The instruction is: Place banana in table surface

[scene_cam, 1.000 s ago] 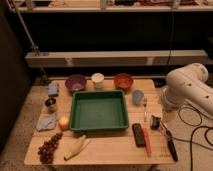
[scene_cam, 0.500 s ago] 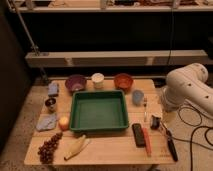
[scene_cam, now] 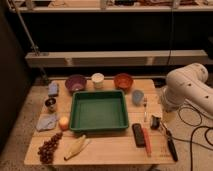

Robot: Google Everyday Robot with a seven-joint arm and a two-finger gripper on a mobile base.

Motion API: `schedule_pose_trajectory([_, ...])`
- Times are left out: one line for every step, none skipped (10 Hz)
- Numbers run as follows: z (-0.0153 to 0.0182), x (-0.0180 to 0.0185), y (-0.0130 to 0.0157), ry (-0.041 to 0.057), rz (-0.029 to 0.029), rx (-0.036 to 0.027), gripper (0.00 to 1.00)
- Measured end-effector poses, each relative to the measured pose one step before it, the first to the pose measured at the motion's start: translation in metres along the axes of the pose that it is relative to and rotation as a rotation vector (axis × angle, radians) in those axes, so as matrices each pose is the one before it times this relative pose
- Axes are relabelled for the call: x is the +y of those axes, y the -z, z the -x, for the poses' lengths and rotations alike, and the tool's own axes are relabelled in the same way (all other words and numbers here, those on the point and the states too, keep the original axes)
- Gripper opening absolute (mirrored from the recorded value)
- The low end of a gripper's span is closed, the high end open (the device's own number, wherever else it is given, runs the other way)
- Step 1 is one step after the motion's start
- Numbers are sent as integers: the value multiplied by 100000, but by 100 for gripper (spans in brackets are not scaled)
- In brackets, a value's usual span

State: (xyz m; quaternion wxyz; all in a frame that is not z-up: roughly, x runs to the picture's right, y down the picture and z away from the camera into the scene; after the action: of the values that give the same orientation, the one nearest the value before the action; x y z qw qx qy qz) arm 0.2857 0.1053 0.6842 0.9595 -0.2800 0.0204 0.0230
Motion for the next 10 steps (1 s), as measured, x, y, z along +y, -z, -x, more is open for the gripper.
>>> schedule_pose_trajectory([-1,-6,4,-9,-24,-9,65])
schedule_pose_trajectory([2,-4,0,1,-12,-5,65])
schedule_pose_trajectory([2,-1,-4,-6,-4,-11,65])
schedule_pose_trajectory([1,-3,1,9,-9,0,65])
schedule_pose_trajectory([0,-1,0,-7,-6,-3,65])
schedule_pose_trajectory([3,-6,5,7,-17,1,65])
schedule_pose_trajectory([2,-2,1,-4,-9,-8,65])
schedule_pose_trajectory([1,-12,4,-9,-48,-19,65])
schedule_pose_trajectory([48,-82,56,28,-304,-130,65])
schedule_pose_trajectory([208,-271,406,3206,-526,210,65])
